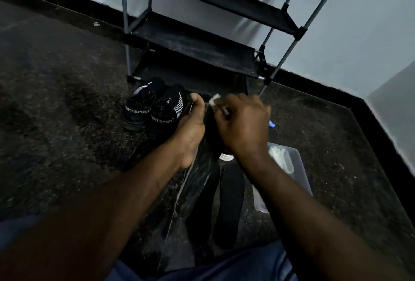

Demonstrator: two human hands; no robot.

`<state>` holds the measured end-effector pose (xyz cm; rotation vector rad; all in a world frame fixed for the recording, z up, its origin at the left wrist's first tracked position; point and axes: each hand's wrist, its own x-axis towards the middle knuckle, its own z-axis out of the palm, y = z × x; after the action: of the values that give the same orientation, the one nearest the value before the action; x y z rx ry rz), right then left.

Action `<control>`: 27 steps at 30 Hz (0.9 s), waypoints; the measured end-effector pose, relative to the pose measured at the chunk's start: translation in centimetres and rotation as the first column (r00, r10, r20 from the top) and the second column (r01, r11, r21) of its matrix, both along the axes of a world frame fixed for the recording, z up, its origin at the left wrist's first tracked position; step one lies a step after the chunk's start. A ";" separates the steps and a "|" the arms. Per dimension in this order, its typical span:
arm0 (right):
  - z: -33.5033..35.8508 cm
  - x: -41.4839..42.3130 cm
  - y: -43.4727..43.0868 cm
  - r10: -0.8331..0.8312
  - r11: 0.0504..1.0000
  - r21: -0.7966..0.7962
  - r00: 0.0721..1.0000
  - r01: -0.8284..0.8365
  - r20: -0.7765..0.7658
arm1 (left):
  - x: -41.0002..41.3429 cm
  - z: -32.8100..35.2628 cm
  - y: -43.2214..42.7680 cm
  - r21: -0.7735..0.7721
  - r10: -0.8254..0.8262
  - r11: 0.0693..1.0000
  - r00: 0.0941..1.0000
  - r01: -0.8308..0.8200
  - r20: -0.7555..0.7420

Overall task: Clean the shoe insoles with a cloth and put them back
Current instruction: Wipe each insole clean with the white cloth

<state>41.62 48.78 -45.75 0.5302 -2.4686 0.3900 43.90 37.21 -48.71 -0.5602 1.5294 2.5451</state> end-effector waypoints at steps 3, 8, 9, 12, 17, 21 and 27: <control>1.3 -1.3 0.1 -0.056 0.998 0.006 0.998 0.055 0.032 | -0.3 -0.3 -0.4 0.099 -0.023 0.995 0.998 0.028 -0.058; -0.2 0.1 0.1 -0.035 0.998 0.051 0.998 0.033 0.042 | -0.5 0.5 -1.2 0.037 0.112 0.993 0.993 -0.111 -0.031; -0.8 0.7 0.1 -0.011 0.999 0.054 0.999 0.008 0.052 | -0.6 0.3 -1.3 0.024 0.118 0.993 0.992 -0.118 -0.031; -2.1 2.6 -0.3 0.082 0.994 0.070 0.994 -0.087 0.072 | -0.6 -0.2 -1.9 0.024 0.070 0.997 0.996 -0.069 -0.058; -1.1 1.5 0.3 -0.018 1.000 0.020 1.000 0.018 0.016 | -0.4 0.1 -1.6 0.053 0.066 0.996 0.998 -0.065 -0.011; 0.7 -0.4 -0.1 -0.069 0.990 -0.122 0.996 0.075 0.051 | -0.3 0.1 -1.1 0.059 -0.024 0.998 0.999 0.026 -0.039; -1.2 1.0 -1.6 0.098 0.968 -0.239 0.991 -0.075 0.088 | -0.2 0.1 -1.8 -0.056 -0.035 0.998 0.997 0.031 -0.070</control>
<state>42.65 47.14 -46.96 0.5304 -2.4537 0.7511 43.66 35.44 -48.60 -0.4509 1.6228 2.5308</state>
